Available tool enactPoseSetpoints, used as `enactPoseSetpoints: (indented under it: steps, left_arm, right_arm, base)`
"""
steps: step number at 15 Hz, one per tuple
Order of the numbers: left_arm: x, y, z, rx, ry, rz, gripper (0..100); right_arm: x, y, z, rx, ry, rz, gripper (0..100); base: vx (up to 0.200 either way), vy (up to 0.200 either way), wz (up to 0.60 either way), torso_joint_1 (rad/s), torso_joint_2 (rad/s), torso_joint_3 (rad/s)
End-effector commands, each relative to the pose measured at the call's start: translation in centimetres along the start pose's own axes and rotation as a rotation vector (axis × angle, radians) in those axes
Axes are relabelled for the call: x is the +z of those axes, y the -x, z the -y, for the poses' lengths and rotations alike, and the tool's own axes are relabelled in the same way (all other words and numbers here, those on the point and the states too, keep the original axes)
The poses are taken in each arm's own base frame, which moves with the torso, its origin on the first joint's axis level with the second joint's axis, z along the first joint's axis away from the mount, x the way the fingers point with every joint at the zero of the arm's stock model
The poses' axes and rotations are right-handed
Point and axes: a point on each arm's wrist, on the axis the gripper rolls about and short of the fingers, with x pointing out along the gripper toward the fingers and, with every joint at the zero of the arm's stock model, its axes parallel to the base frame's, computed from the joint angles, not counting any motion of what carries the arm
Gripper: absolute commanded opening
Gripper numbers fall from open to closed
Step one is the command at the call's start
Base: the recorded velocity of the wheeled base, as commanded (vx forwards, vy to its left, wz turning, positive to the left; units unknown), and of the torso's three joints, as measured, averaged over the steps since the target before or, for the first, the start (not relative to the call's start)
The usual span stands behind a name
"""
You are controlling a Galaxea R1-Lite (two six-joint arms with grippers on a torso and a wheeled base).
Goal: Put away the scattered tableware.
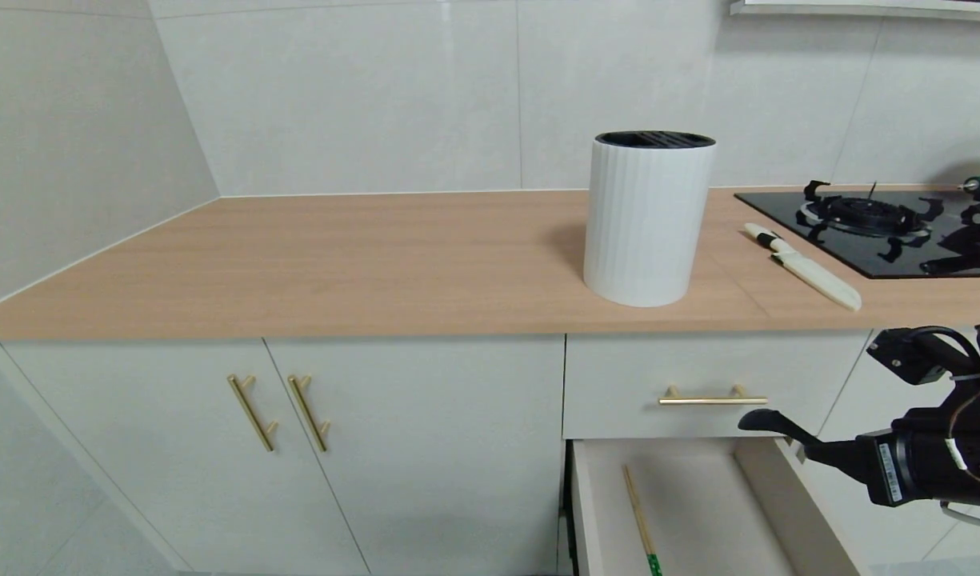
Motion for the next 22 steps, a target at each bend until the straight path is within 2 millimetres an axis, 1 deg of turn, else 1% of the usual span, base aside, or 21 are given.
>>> enactPoseSetpoints:
  steps: [1,7,10,14,15,16,18,19,20,21,22]
  left_arm:
    - [0.0,0.0,0.0,0.000,0.001,0.001,100]
    - [0.0,0.0,0.0,0.000,0.001,0.001,100]
    - [0.0,0.0,0.0,0.000,0.001,0.001,100]
    - [0.0,0.0,0.0,0.000,0.001,0.001,100]
    - [0.0,0.0,0.0,0.000,0.001,0.001,100]
    - [0.0,0.0,0.0,0.000,0.001,0.001,100]
    - [0.0,0.0,0.0,0.000,0.001,0.001,100]
    - [0.0,0.0,0.0,0.000,0.001,0.001,100]
    - [0.0,0.0,0.0,0.000,0.001,0.001,100]
    - [0.0,0.0,0.0,0.000,0.001,0.001,100]
    - [0.0,0.0,0.0,0.000,0.001,0.001,100]
  right_arm:
    - [-0.2,-0.8,0.0,0.005,-0.001,-0.036,0]
    - [-1.0,-1.9,0.2,0.007,0.034,-0.090,0]
    - [-1.0,-2.0,0.2,0.007,0.033,-0.096,0]
    - [-1.1,-2.2,0.2,0.007,0.032,-0.102,0]
    - [-1.2,-2.5,0.2,0.010,0.033,-0.115,0]
    - [-1.2,-2.9,0.1,0.014,0.035,-0.125,0]
    - [-1.5,-4.7,0.2,0.016,0.028,-0.153,0]
    - [-1.6,-5.2,0.3,0.015,0.028,-0.161,0]
    - [-2.1,-7.3,0.3,0.012,0.014,-0.173,0]
    - [-2.4,-8.8,0.3,-0.006,-0.022,-0.184,0]
    - [-2.7,-9.6,0.2,-0.019,-0.039,-0.195,0]
  base:
    - [0.000,0.000,0.00,-0.183,0.47,0.295]
    - [0.000,0.000,0.00,-0.157,0.46,0.300]
    - [0.000,0.000,0.00,-0.106,0.40,0.287]
    - [0.000,0.000,0.00,-0.022,0.09,0.057]
    - [0.000,0.000,0.00,0.000,0.00,0.000]
    - [0.000,0.000,0.00,0.000,0.00,0.000]
    - [0.000,0.000,0.00,0.000,0.00,0.000]
    - [0.000,0.000,0.00,0.000,0.00,0.000]
    - [0.000,0.000,0.00,0.000,0.00,0.000]
    - [0.000,0.000,0.00,0.000,0.00,0.000]
    - [0.000,0.000,0.00,0.000,0.00,0.000]
